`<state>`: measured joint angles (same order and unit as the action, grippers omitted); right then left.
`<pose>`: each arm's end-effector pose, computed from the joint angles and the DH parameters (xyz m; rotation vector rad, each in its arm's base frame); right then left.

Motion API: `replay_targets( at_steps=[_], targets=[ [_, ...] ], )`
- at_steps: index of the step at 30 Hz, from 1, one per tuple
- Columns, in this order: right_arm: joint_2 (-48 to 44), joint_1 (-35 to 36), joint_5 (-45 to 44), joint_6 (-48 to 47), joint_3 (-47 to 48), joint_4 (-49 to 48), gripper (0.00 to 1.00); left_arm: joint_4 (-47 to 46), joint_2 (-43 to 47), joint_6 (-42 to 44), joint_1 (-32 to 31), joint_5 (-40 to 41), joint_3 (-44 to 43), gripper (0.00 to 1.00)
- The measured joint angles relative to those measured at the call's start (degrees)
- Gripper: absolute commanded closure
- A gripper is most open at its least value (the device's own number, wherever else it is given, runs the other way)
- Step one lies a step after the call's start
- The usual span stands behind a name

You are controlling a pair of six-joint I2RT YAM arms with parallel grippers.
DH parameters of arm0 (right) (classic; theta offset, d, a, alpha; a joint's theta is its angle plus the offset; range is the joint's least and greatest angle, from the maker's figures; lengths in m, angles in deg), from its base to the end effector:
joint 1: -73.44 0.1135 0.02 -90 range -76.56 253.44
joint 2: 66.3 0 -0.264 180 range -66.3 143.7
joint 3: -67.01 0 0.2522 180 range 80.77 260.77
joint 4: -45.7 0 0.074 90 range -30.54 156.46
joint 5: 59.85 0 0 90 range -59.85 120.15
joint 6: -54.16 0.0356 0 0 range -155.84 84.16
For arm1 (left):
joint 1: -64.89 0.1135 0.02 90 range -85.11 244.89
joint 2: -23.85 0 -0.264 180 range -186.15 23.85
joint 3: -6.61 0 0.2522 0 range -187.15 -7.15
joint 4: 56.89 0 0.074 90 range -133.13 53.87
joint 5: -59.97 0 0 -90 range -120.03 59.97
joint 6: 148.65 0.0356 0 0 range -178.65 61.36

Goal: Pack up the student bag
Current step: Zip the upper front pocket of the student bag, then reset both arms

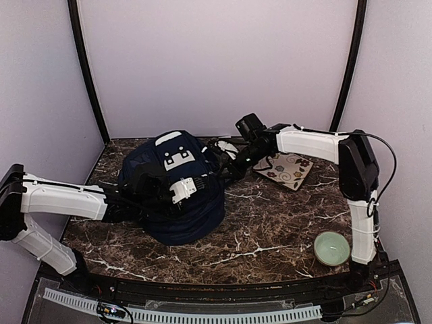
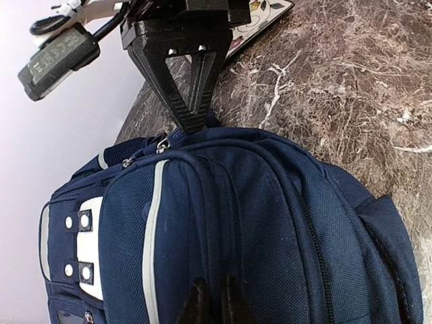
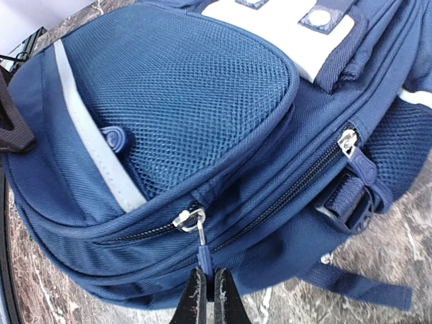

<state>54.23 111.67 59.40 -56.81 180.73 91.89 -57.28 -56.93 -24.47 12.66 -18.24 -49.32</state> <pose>0.3567 0.3031 0.2271 -1.4109 2.0459 0.7630 0.1929 -0.2371 0.2230 1.2620 1.5362 0.0020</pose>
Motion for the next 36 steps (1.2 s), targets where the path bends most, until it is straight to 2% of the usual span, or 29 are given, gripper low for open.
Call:
replay_targets(
  at_steps=[5, 6, 9, 13, 18, 24, 26, 27, 28, 33, 36],
  targets=[
    [4.4, 0.0, 1.4, 0.5, 6.2, 3.8, 1.00, 0.0, 0.5, -0.6, 0.7, 0.0, 0.7, 0.95],
    [5.0, 0.0, 1.7, 0.8, 7.0, 4.5, 0.97, 0.0, 0.5, -0.7, 0.7, 0.0, 0.9, 0.93],
    [5.3, 0.0, 1.8, 1.7, 7.5, 5.0, 0.82, -0.2, 0.6, -1.5, 0.7, 0.4, 1.0, 0.78],
    [3.8, -1.3, -3.2, 3.1, 5.1, 1.2, 0.69, 0.9, 2.5, -3.3, 0.2, 2.0, 1.3, 0.59],
    [-3.8, -4.6, -8.2, 3.5, -2.9, -1.6, 0.58, 1.2, 6.8, -5.6, 0.4, 4.4, 1.0, 0.32],
    [-16.1, -8.1, -10.2, 5.7, -9.7, -7.7, 0.43, 2.6, 10.2, -7.6, 3.7, 6.9, -3.1, 0.16],
    [-19.1, -9.8, -10.5, 6.5, -10.0, -9.6, 0.33, 3.0, 10.5, -7.8, 4.9, 8.0, -5.4, 0.12],
    [-20.4, -10.9, -11.4, 6.9, -9.6, -10.8, 0.13, 3.3, 10.6, -7.9, 5.4, 8.9, -6.8, 0.11],
    [-21.1, -11.6, -12.3, 7.8, -9.2, -11.6, 0.02, 3.5, 10.6, -8.0, 6.0, 9.8, -8.4, 0.09],
    [-25.0, -15.7, -22.9, 13.4, -9.7, -18.0, 0.00, 2.6, 10.5, -11.2, 8.8, 15.7, -14.3, 0.01],
    [-31.1, -18.3, -25.2, 16.2, -18.4, -23.9, 0.00, 1.6, 10.6, -18.5, 13.8, 18.3, -14.1, 0.01]
  ],
)
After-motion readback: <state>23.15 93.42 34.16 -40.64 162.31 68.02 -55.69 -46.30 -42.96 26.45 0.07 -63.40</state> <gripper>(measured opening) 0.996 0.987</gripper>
